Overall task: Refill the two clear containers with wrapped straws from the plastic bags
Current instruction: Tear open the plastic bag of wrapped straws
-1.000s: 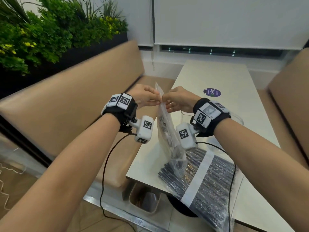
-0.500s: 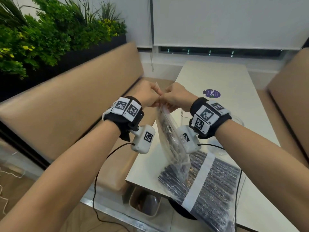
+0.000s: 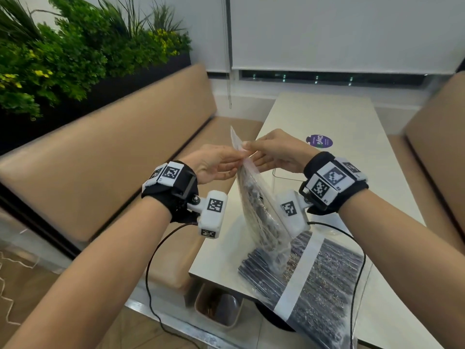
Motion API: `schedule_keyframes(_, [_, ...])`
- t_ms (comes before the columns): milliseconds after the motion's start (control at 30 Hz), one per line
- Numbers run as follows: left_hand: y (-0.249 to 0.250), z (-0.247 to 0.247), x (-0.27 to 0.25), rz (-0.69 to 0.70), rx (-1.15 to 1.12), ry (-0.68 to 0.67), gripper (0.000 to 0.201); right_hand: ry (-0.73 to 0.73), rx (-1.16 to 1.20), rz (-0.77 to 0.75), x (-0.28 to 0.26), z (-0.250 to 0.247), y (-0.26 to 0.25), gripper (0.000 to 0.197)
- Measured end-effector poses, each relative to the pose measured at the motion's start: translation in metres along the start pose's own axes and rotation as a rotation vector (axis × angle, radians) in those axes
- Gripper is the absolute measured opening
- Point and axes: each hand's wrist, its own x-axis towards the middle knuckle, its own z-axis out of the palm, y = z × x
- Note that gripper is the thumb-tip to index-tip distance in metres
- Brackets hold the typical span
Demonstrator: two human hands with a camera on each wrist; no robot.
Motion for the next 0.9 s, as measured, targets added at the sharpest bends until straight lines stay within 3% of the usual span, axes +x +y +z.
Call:
schedule_keyframes(67, [0.004,0.004,-0.005,0.048,0.056,0.030,0.010,0.043,-0.063,-0.049,0.000,0.001,0.000,0.029])
schedule_keyframes(200, [0.011,0.016,-0.013,0.196,0.303,0.129,0.017,0.036,-0.167,-0.091,-0.003,0.003,-0.007,0.007])
schedule_keyframes(300, [0.013,0.028,-0.017,0.303,0.507,0.277,0.019,0.090,-0.320,-0.092,-0.006,0.005,-0.015,0.017])
schedule_keyframes(433, [0.011,0.028,-0.020,0.494,0.834,0.469,0.024,0.175,-0.495,-0.177,-0.008,0.008,-0.018,0.014])
schedule_keyframes(533, [0.014,0.030,-0.024,0.516,0.936,0.405,0.014,0.158,-0.478,-0.164,-0.009,0.006,-0.017,0.015])
schedule_keyframes(633, [0.016,0.037,-0.028,0.605,1.092,0.335,0.019,0.246,-0.479,-0.156,-0.008,0.002,-0.018,0.019])
schedule_keyframes(700, [0.015,0.038,-0.026,0.583,1.205,0.333,0.026,0.317,-0.495,-0.169,-0.006,0.003,-0.018,0.023])
schedule_keyframes(833, [0.012,0.038,-0.023,0.464,1.048,0.286,0.028,0.203,-0.425,-0.071,-0.008,0.013,-0.017,0.028])
schedule_keyframes(900, [0.012,0.030,-0.025,0.440,1.095,0.276,0.032,0.200,-0.549,-0.071,-0.010,0.007,-0.011,0.034])
